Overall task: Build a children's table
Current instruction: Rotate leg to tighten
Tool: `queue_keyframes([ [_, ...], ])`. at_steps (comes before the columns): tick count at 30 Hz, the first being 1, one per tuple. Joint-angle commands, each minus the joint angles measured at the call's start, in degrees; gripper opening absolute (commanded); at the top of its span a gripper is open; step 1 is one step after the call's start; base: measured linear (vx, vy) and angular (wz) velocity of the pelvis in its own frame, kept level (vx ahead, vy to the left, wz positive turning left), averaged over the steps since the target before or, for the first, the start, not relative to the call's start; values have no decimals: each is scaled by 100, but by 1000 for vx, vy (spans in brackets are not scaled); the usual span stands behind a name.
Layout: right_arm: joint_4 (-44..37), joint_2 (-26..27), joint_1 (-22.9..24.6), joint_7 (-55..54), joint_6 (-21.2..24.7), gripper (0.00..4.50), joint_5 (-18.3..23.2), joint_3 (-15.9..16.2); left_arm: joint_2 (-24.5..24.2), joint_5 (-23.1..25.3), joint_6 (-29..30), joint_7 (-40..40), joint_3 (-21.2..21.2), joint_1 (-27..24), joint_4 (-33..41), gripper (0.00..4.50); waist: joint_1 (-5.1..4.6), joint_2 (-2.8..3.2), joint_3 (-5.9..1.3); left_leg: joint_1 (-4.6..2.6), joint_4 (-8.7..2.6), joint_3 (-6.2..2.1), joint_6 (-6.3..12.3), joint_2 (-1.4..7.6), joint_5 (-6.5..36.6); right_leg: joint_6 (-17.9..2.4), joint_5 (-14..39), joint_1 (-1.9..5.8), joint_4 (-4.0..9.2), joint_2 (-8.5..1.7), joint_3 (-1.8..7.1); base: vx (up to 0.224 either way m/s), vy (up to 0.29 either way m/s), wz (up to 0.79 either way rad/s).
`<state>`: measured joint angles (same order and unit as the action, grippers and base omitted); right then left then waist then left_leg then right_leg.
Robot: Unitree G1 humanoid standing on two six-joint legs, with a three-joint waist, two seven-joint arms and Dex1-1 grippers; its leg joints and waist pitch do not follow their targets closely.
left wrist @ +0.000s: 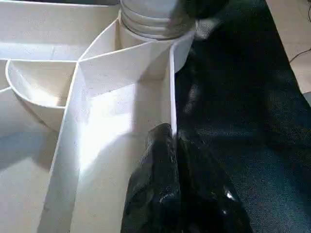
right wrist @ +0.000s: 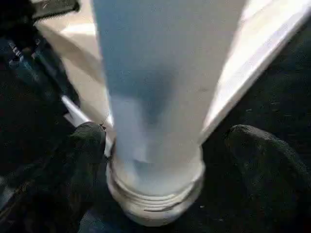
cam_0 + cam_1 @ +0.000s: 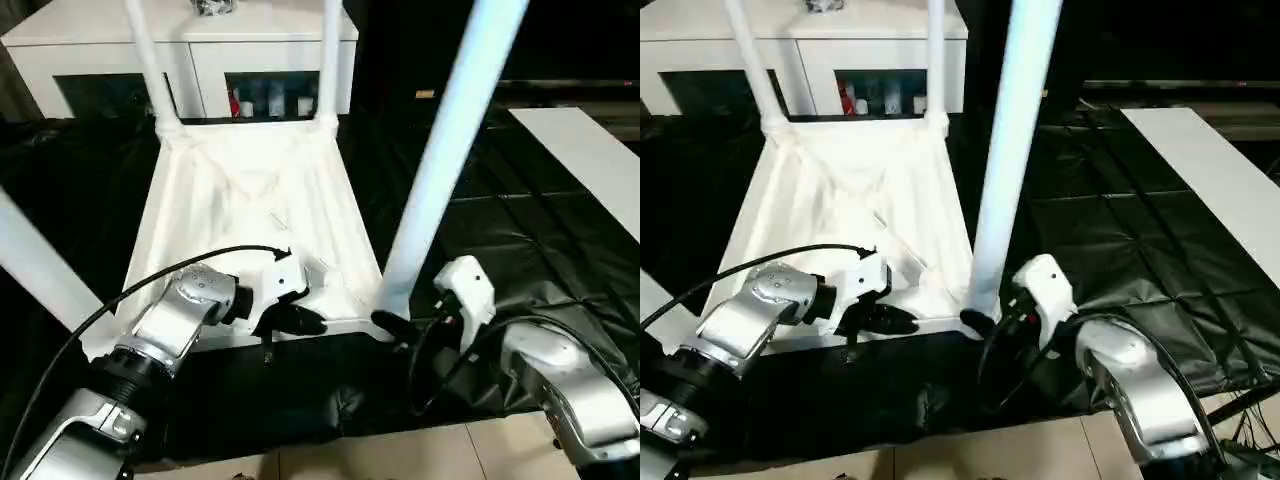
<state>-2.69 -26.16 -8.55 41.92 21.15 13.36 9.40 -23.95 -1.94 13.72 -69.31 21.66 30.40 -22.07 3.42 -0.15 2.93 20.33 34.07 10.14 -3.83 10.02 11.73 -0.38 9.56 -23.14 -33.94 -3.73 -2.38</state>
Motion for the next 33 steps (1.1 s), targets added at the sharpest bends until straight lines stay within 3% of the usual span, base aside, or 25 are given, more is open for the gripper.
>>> queue_keyframes([
  [1, 99, -73, -94, 133, 41, 435, -24, 78, 32, 46, 45, -150, 170, 9, 119, 0, -19, -37, -310, -17, -442, -78, 233, 298, 1201, -1162, 1650, 257, 408, -435, 264, 0, 0, 0],
  [3, 193, -58, -153, 174, 12, 435, -73, 95, 19, 49, 57, -160, 171, 5, 136, 0, -20, -37, -313, -13, -445, -84, 231, 300, 1176, -1150, 1660, 260, 404, -432, 260, 0, 0, 0],
  [17, 503, -5, -327, 349, -97, 310, -169, 206, -49, 22, 190, -224, 197, -65, 216, 0, -20, -35, -335, -7, -418, -76, 284, 292, 969, -1255, 1326, 285, 361, -417, 249, 0, 0, 0],
  [27, 717, 65, -307, 168, -179, 270, -262, 187, -36, 24, 266, -134, 148, -49, 168, 0, -26, -27, -339, -11, -412, -74, 279, 289, 941, -1293, 1277, 282, 355, -413, 246, 0, 0, 0],
  [30, 1126, 428, -441, -611, -326, 267, -438, -39, 150, 98, 229, 293, 21, 38, -52, 0, -57, -29, -317, -11, -418, -67, 236, 290, 1133, -1261, 1596, 246, 392, -427, 252, 0, 0, 0],
  [33, 1562, 1007, -627, -1571, -392, 266, -467, -355, 530, 152, 252, 1024, -213, 240, -525, 0, -106, -52, -306, -38, -440, -106, 13, 243, 1488, -964, 2475, 239, 482, -417, 215, 0, 0, 0],
])
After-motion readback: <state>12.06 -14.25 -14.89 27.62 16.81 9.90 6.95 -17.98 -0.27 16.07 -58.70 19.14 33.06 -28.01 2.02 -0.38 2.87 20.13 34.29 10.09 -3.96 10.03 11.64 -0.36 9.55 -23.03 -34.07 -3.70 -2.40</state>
